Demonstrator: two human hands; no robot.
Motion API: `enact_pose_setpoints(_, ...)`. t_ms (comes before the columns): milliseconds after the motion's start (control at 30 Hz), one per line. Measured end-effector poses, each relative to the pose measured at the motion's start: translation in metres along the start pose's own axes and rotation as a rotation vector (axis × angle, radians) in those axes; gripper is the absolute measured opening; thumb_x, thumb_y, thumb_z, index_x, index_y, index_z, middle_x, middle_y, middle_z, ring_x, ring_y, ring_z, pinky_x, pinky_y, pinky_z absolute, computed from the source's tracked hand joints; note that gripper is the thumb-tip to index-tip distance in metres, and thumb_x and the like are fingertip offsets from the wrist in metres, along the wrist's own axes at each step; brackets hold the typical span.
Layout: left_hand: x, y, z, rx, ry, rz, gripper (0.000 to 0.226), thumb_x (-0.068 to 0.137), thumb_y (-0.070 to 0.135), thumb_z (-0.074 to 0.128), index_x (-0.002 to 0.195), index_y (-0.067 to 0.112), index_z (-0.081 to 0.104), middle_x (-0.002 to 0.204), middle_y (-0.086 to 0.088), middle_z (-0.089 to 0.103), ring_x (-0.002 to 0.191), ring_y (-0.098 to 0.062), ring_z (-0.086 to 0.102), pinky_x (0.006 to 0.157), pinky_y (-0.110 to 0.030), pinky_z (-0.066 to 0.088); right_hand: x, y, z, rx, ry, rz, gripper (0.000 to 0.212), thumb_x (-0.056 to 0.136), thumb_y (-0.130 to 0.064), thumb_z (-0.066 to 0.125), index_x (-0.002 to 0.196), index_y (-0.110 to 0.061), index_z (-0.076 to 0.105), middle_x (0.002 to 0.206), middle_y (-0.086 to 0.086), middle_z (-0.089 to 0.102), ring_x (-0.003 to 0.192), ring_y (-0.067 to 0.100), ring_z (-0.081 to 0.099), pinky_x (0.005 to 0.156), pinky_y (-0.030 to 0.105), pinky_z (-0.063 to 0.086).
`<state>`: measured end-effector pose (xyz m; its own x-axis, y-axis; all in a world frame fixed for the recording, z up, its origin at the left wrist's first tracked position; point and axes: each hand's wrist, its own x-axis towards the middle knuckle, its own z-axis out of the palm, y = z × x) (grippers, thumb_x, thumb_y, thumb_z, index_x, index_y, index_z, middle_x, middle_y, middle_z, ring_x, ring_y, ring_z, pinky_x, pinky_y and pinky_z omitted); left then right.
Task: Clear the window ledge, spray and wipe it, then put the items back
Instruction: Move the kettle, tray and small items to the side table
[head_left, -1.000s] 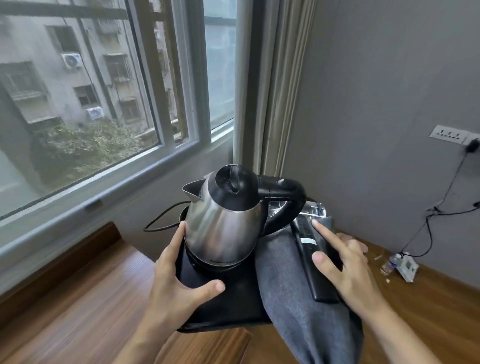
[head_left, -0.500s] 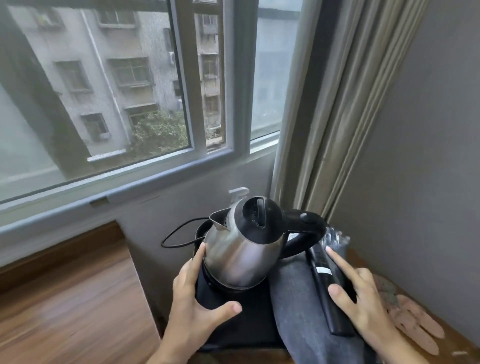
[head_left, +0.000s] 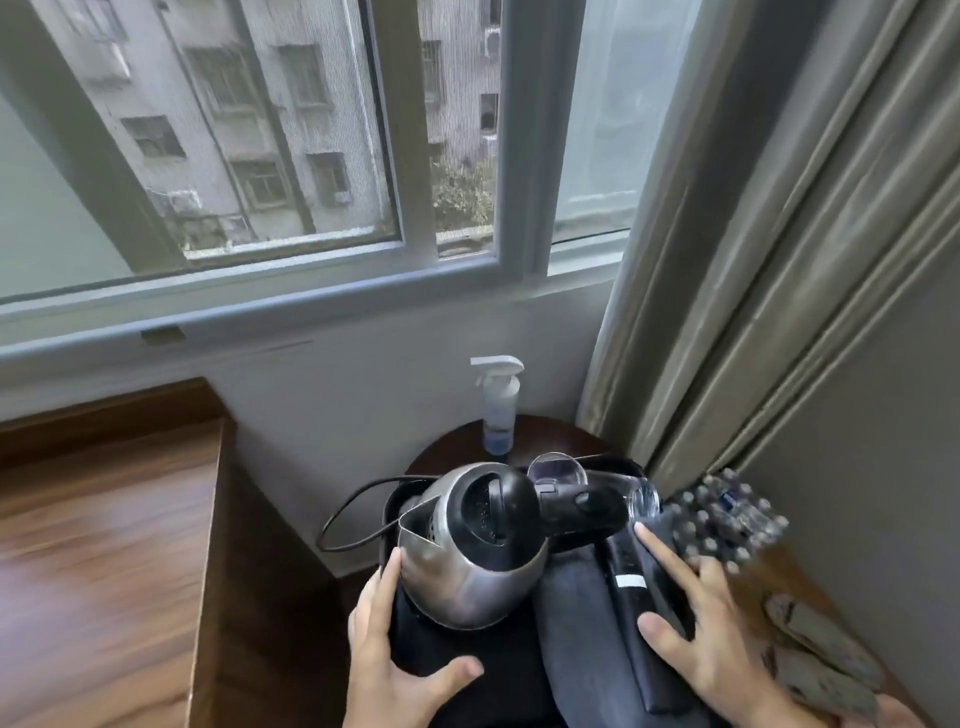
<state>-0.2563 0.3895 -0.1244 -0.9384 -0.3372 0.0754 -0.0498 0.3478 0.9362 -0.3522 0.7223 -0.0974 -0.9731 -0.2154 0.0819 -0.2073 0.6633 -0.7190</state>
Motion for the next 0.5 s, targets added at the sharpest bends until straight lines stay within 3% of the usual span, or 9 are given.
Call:
enact_pose_setpoints(100,0.011,-0.022,0.026,0.043,0.02,-0.024,0.137,0.031,0.063,0.098,0.149,0.064,0.029,0.155,0.03,0.034,0.147,-0.004,0.027,0.114,-0.041,0.032,0.023,0.036,0.011,0.003,-0.077,0.001,0.091,0.065,-0.085,0.062,0.149,-0.067,0.032,0.114,-0.002,0.045,0.112,0.013,0.052,0.1,0.028,0.037)
enact_pose_setpoints(233,0.028,-0.054,0.056,0.061,0.036,-0.052,0.137,0.031,0.058,0.099,0.148,0.067,0.028,0.156,0.031,0.032,0.148,-0.005,0.025,0.115,-0.038,0.029,0.053,0.079,0.03,-0.02,-0.11,-0.032,0.09,0.066,-0.078,0.063,0.149,-0.067,0.031,0.11,-0.002,0.044,0.106,0.013,0.054,0.098,0.035,0.043)
enact_pose_setpoints(367,0.046,-0.084,0.08,0.078,0.066,-0.056,0.135,0.03,0.075,0.094,0.149,0.064,0.03,0.157,0.029,0.032,0.148,-0.006,0.026,0.114,-0.041,0.031,0.079,0.116,0.053,0.049,-0.15,-0.048,0.094,0.063,-0.075,0.07,0.147,-0.071,0.028,0.112,-0.001,0.044,0.112,0.006,0.05,0.104,0.021,0.037)
enact_pose_setpoints(500,0.062,-0.107,0.099,0.092,0.069,-0.097,0.135,0.03,0.058,0.097,0.145,0.071,0.027,0.155,0.034,0.026,0.15,0.0,0.021,0.115,-0.037,0.029,0.099,0.143,0.073,0.103,-0.158,-0.033,0.094,0.062,-0.068,0.073,0.145,-0.072,0.028,0.109,0.004,0.047,0.108,0.0,0.053,0.1,0.005,0.033)
